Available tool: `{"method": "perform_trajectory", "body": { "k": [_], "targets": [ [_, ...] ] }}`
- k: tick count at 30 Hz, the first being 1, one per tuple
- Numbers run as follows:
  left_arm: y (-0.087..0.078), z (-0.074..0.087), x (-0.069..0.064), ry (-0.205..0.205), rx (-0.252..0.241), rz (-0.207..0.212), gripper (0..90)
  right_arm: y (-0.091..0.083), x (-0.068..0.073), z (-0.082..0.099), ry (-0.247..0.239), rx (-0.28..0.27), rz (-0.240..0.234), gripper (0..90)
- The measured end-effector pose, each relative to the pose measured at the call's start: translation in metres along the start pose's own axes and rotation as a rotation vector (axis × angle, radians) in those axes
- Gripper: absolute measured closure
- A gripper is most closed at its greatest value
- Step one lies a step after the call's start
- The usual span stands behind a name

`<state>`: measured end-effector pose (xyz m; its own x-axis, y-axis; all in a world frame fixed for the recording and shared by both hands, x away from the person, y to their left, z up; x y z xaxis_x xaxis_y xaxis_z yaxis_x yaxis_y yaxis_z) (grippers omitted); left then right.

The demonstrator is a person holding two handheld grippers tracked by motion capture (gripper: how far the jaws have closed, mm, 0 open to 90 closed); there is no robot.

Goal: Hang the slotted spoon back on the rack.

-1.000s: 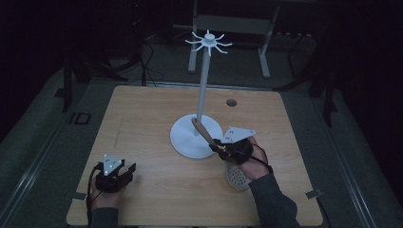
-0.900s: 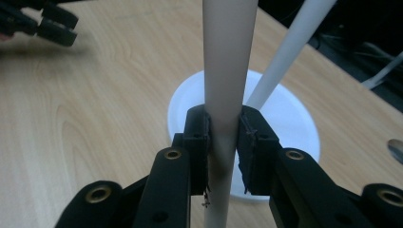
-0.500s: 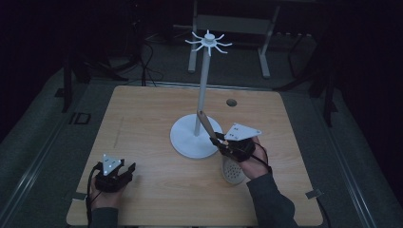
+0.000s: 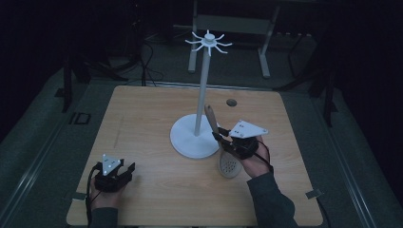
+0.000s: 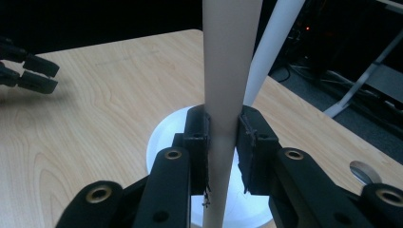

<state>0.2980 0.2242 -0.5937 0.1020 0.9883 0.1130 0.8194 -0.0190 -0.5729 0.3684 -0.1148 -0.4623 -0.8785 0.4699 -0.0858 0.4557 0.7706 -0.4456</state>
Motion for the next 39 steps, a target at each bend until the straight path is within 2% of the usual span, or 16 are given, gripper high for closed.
{"method": "perform_trajectory", "body": {
  "k": [4, 17, 39],
  "targets": [
    [0.0, 0.0, 0.0, 0.002, 0.001, -0.001, 52.4, -0.004, -0.002, -0.003, 0.0, -0.029, 0.013, 75.2],
    [0.0, 0.0, 0.0, 0.003, 0.001, -0.003, 52.6, -0.008, -0.007, -0.008, 0.013, -0.072, 0.033, 75.2],
    [0.0, 0.0, 0.0, 0.003, -0.001, -0.007, 52.5, -0.016, -0.017, -0.017, 0.047, -0.138, 0.037, 75.1]
  ]
}}
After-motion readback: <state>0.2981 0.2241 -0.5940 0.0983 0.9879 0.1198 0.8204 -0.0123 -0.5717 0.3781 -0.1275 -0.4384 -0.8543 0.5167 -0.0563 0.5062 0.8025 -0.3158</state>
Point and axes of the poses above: each handheld gripper's, and its own axes: y roughly forward along the jaws, z roughly out of its underside, x roughly to its left, the point moved 7 cm from there along y, roughly forward along the jaws, and after that the axes turned 11 degrees about -z, right-handed, at the moved point
